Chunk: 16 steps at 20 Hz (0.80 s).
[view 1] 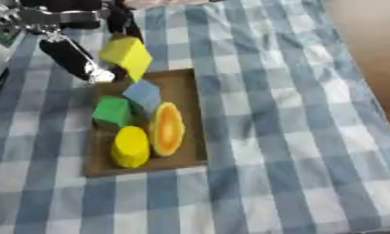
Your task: Pick up objects on the table and place them in the box.
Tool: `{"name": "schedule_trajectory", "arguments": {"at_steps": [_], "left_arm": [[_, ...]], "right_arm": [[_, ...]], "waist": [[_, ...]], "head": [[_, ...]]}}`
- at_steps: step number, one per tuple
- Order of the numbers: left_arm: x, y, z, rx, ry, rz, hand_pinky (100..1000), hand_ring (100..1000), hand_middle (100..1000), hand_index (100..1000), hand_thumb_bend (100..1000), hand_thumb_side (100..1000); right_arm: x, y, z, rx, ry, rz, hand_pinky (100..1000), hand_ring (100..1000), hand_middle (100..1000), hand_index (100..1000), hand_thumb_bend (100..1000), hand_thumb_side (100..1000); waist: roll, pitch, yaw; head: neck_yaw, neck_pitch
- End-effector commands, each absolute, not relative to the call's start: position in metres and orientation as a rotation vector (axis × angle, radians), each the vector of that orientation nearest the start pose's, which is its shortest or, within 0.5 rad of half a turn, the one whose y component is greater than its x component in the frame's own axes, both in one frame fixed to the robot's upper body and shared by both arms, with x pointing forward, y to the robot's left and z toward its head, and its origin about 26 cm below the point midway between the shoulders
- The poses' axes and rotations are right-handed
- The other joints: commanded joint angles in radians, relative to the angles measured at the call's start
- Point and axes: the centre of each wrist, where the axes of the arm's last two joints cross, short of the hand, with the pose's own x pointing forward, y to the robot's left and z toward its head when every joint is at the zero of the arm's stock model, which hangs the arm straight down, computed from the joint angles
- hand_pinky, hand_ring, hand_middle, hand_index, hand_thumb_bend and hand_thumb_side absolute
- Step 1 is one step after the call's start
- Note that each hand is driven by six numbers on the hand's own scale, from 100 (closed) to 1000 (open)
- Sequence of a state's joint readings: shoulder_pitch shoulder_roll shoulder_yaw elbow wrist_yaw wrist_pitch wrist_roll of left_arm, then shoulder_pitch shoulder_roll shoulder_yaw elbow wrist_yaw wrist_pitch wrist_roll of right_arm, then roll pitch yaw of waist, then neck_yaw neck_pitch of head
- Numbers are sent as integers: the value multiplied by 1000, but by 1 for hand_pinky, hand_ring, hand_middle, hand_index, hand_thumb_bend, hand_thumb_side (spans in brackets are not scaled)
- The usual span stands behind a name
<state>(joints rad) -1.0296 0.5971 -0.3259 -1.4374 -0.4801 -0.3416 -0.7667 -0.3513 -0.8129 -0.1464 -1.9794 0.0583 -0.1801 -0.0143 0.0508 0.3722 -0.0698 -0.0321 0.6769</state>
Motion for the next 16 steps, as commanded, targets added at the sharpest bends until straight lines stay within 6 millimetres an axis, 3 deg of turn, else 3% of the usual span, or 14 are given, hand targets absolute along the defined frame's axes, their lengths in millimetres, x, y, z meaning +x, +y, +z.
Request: {"name": "schedule_trajectory", "arguments": {"at_steps": [1,5,9,11,12,13,16], "left_arm": [[412,213,339,-812,2015,2707,685,665,534,689,100,226],[417,210,334,-821,1960,2751,742,728,602,735,100,216],[421,209,328,-829,1908,2794,805,788,679,790,100,281],[423,209,326,-837,1885,2804,860,845,743,851,100,422],[423,209,325,-840,1874,2807,899,889,787,886,115,544],[423,208,325,-838,1862,2807,936,932,827,916,207,704],[423,207,325,-818,1844,2794,956,953,849,942,363,881]], "right_arm": [[282,-345,304,1009,3255,-1134,887,744,618,838,100,460],[283,-346,303,1011,3263,-1134,888,743,617,837,100,462],[283,-346,302,1014,3266,-1130,887,743,617,837,100,462],[283,-346,302,1013,3268,-1127,887,743,617,837,100,463],[283,-346,302,1012,3269,-1126,887,743,616,836,100,463],[283,-346,302,1012,3269,-1126,887,743,616,836,100,463],[283,-346,302,1011,3272,-1126,888,743,616,835,100,464]], "waist": [[-3,-29,-2],[-1,-30,-3],[-1,-32,-6],[0,-32,-7],[0,-33,-7],[0,-33,-7],[1,-34,-6]], "head": [[1,2],[3,1],[4,0],[3,0],[3,0],[3,1],[3,2]]}}
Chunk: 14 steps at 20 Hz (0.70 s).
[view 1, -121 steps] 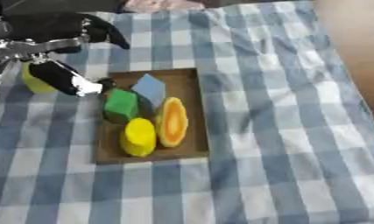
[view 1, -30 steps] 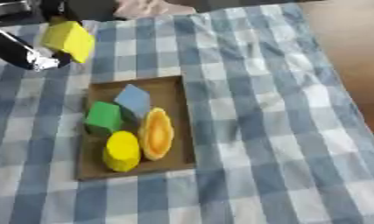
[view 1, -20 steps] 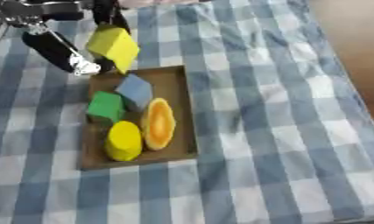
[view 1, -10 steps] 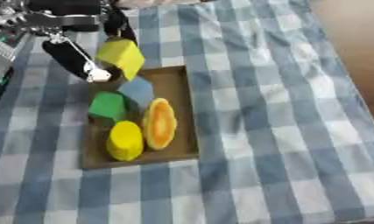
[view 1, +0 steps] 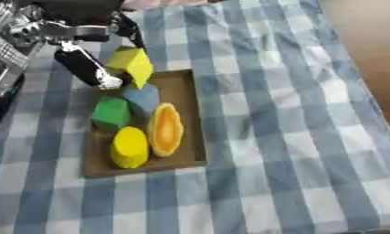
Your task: Pick up objects on the table and place them in the box.
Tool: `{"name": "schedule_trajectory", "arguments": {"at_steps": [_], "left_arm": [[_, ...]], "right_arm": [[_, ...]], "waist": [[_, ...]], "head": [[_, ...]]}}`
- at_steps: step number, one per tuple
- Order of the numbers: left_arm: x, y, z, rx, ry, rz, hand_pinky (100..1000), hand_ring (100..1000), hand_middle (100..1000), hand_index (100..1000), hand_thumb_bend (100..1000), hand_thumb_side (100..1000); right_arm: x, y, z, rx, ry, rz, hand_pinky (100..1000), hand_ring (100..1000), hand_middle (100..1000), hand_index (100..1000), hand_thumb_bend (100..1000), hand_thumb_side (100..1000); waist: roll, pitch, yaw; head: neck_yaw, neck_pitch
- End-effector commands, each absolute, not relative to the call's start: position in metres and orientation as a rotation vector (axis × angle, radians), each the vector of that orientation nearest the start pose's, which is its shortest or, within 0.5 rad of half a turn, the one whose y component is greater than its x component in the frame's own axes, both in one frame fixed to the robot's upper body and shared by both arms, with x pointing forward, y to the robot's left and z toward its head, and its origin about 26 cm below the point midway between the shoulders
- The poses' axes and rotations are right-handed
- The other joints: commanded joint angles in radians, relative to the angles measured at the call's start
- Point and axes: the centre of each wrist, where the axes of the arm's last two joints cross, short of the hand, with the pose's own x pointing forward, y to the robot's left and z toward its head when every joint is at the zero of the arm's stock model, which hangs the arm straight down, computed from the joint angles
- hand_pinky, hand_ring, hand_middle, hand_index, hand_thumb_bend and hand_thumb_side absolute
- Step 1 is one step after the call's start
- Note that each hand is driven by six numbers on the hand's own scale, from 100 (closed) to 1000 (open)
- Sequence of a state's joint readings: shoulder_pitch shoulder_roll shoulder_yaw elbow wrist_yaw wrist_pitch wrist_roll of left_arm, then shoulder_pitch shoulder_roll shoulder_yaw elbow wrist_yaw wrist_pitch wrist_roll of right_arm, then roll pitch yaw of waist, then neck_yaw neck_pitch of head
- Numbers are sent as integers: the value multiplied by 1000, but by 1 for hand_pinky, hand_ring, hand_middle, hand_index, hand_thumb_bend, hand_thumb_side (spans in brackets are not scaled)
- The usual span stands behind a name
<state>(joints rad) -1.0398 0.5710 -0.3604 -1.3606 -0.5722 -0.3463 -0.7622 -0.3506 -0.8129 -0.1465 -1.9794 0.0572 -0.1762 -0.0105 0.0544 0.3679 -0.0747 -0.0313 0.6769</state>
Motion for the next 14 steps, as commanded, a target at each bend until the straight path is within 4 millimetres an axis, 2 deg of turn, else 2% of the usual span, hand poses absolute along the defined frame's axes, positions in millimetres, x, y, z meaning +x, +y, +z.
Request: {"name": "schedule_trajectory", "arguments": {"at_steps": [1,3,11,12,14], "left_arm": [[422,207,326,-814,1841,2789,960,957,852,946,399,913],[421,208,327,-812,1839,2780,961,959,854,951,415,933],[416,209,334,-814,1839,2756,959,954,850,938,387,884],[415,209,334,-815,1842,2750,958,952,849,937,365,870],[413,210,337,-814,1868,2725,951,942,838,922,274,772]], "right_arm": [[283,-346,302,1010,3272,-1128,888,742,615,835,100,463],[283,-346,302,1009,3274,-1131,888,742,615,836,100,464],[283,-346,302,1003,3280,-1129,888,743,616,835,100,468],[283,-346,302,1002,3281,-1128,888,743,616,835,100,468],[283,-346,301,1001,3284,-1127,888,743,616,835,100,467]], "waist": [[-2,-30,-1],[-2,-31,-1],[-3,-40,3],[-3,-41,4],[-4,-42,5]], "head": [[2,2],[1,2],[-3,4],[-3,4],[-4,4]]}}
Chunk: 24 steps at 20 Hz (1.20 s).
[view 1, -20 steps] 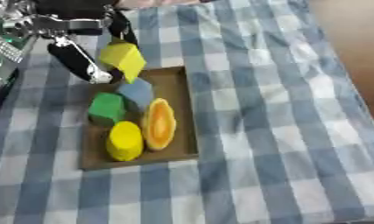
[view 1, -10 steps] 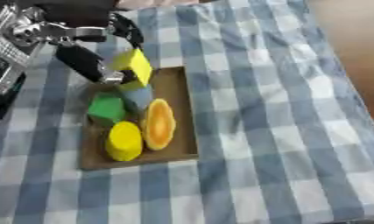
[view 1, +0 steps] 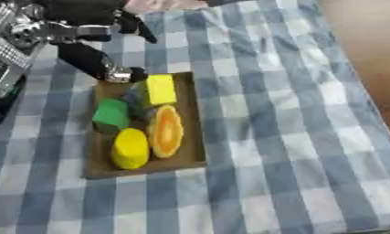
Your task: Pick up objects on the table and place them in the box.
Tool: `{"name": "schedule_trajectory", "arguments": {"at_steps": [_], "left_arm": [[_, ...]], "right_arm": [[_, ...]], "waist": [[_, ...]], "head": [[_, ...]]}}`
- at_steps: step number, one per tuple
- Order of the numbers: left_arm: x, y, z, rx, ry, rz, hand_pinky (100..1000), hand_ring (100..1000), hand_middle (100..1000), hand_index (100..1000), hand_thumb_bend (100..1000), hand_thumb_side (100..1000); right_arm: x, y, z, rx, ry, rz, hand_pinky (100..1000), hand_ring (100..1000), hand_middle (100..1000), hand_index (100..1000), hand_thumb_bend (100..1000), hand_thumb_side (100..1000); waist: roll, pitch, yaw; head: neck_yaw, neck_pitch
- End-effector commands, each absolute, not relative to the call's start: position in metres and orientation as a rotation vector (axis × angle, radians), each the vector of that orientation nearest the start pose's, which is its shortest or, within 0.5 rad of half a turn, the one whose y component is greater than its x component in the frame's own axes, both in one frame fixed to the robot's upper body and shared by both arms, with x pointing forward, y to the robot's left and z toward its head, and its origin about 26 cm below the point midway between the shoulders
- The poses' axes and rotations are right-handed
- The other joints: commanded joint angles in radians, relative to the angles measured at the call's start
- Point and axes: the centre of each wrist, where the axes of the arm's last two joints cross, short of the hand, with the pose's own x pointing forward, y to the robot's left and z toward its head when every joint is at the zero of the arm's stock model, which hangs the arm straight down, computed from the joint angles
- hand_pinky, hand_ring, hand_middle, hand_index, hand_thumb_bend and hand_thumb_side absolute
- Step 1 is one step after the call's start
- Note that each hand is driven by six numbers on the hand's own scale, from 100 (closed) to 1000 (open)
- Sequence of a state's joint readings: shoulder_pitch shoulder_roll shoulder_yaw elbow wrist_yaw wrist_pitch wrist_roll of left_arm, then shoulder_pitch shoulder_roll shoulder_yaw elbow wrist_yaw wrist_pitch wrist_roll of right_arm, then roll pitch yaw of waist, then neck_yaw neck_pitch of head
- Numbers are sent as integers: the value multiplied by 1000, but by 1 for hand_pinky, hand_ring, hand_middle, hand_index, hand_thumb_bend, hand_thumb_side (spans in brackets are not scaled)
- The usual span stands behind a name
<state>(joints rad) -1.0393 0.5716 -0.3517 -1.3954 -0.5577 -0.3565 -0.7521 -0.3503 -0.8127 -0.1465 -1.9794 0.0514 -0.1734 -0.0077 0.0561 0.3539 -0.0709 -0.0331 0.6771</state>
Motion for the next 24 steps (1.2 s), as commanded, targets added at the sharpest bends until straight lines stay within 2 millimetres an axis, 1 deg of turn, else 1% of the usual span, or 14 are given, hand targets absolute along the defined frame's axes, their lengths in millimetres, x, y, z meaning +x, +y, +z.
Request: {"name": "schedule_trajectory", "arguments": {"at_steps": [1,2,4,5,7,8,9,10,12,14,15,16,19,24], "left_arm": [[411,211,338,-818,1894,2702,946,935,831,911,211,712],[409,212,341,-821,1939,2665,933,919,818,898,100,685],[402,220,349,-839,2086,2545,900,873,774,835,100,407],[398,226,354,-880,2186,2447,875,840,743,813,100,331],[390,238,361,-961,2406,2211,848,809,719,814,100,349],[385,245,363,-980,2537,2061,828,789,703,816,100,394],[382,251,362,-978,2658,1918,823,784,700,816,100,407],[378,255,361,-958,2776,1775,787,753,680,818,100,513],[367,268,354,-825,3076,1376,760,727,661,823,100,558],[351,276,342,-629,3284,1052,750,730,665,830,100,607],[341,278,336,-540,3353,931,749,732,672,839,100,582],[332,280,330,-460,3403,837,748,730,676,848,100,588],[308,283,311,-310,3484,639,744,723,676,854,100,600],[301,294,271,-226,3568,369,744,743,679,865,100,625]], "right_arm": [[283,-346,301,1001,3285,-1127,888,743,616,835,100,467],[283,-346,301,1001,3285,-1126,888,743,616,835,100,468],[283,-346,301,1001,3286,-1121,887,743,616,835,100,467],[283,-346,301,1002,3285,-1119,887,743,617,835,100,468],[282,-346,302,999,3282,-1114,886,744,617,835,100,469],[282,-346,303,997,3281,-1111,886,744,618,835,100,469],[282,-346,303,995,3280,-1109,886,744,618,835,100,469],[281,-346,303,994,3280,-1106,886,744,619,836,100,470],[281,-346,303,990,3281,-1100,886,744,619,840,100,472],[281,-346,303,984,3281,-1094,886,745,626,851,100,474],[281,-346,303,982,3280,-1090,886,743,626,854,100,475],[281,-346,303,979,3279,-1085,885,740,628,858,100,476],[281,-346,305,967,3272,-1061,881,737,634,876,100,479],[281,-345,305,938,3277,-1007,880,730,641,888,100,484]], "waist": [[-7,-29,1],[-8,-30,2],[-10,-32,4],[-12,-33,6],[-14,-34,10],[-15,-35,12],[-16,-35,13],[-18,-35,15],[-21,-34,21],[-24,-33,26],[-26,-32,28],[-27,-31,31],[-33,-28,37],[-40,-23,42]], "head": [[-2,4],[-3,5],[-6,5],[-8,5],[-10,6],[-11,6],[-11,6],[-11,5],[-11,3],[-8,2],[-6,2],[-2,1],[13,-3],[26,-10]]}}
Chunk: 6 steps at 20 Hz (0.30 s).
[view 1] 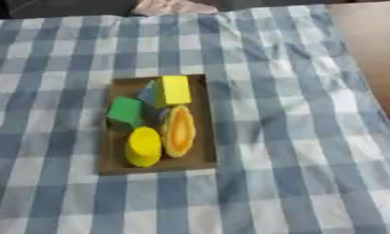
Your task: Pick up objects on the table and place them in the box.
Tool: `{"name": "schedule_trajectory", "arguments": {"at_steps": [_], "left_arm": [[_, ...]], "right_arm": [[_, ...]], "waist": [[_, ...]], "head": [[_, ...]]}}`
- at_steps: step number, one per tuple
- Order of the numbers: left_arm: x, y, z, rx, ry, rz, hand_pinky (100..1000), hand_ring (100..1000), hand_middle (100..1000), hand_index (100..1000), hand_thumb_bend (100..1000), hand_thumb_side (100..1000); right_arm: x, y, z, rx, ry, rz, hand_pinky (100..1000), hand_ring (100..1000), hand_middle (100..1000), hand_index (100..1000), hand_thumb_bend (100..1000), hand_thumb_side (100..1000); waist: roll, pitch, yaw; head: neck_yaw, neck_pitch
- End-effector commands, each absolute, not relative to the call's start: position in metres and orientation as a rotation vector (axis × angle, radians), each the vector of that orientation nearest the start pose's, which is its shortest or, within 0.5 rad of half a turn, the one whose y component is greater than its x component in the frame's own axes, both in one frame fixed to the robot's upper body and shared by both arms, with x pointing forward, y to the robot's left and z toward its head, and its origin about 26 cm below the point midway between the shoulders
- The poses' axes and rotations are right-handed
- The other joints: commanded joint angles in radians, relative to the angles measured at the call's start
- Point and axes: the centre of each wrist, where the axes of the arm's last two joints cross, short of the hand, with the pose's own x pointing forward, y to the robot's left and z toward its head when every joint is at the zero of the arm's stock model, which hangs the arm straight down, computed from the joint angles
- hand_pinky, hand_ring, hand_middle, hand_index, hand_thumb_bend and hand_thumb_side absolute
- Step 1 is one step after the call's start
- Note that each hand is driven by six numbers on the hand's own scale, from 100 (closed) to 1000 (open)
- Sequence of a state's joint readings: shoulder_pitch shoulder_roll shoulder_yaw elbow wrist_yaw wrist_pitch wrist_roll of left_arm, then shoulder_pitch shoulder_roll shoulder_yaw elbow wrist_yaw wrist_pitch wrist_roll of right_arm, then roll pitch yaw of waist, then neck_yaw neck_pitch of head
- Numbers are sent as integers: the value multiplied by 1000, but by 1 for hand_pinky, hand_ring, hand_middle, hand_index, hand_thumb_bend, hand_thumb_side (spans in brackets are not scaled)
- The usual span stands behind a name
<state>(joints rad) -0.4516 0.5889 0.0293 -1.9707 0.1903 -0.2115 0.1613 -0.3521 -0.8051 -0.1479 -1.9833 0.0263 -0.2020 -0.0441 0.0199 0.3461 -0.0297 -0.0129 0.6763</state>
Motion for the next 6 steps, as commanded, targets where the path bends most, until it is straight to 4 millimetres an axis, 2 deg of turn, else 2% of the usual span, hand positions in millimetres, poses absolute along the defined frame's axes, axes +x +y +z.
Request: {"name": "schedule_trajectory", "arguments": {"at_steps": [1,6], "left_arm": [[301,295,264,-222,3585,330,745,746,680,867,100,629],[299,299,241,-208,3632,213,743,750,687,881,100,640]], "right_arm": [[282,-345,305,929,3280,-998,879,730,642,889,100,485],[282,-345,304,875,3289,-972,886,764,696,901,100,492]], "waist": [[-4,-15,1],[-3,-17,0]], "head": [[9,-11],[13,-15]]}}
